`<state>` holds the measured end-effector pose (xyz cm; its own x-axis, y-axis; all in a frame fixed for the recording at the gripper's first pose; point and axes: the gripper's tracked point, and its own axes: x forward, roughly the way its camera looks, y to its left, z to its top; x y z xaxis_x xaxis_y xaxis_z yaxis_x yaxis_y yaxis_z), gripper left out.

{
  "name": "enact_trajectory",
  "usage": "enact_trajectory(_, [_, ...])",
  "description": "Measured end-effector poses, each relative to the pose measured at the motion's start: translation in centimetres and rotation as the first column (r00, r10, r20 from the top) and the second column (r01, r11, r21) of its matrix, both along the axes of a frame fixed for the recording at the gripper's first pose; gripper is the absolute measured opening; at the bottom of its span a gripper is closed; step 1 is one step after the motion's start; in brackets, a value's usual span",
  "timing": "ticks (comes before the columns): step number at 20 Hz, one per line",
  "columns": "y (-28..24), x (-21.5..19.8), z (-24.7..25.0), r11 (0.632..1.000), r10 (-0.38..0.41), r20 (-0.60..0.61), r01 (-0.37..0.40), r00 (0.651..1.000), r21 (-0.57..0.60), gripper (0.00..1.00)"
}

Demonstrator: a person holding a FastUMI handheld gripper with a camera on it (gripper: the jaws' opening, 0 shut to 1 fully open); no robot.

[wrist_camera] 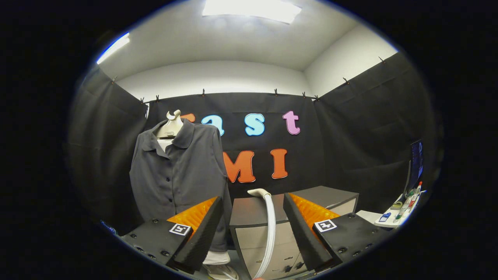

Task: Iron the clothes twice with a garment steamer, once on the left side and once on the right side.

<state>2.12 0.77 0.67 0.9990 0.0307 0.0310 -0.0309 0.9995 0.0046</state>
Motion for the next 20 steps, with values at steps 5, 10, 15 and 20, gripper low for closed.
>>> enact_trajectory(5, [-0.1,2.5,2.1,0.999,0.01,0.01,-0.009,1.0,-0.032,0.99])
enact_trajectory(10, [-0.3,7.5,3.1,0.994,0.007,0.011,-0.006,1.0,-0.106,0.98])
enact_trajectory(15, [0.9,17.2,3.1,0.984,0.099,-0.064,-0.107,0.993,-0.144,0.98])
enact_trajectory(20, [-0.9,29.3,0.5,0.974,0.088,-0.204,-0.127,0.975,-0.186,0.98])
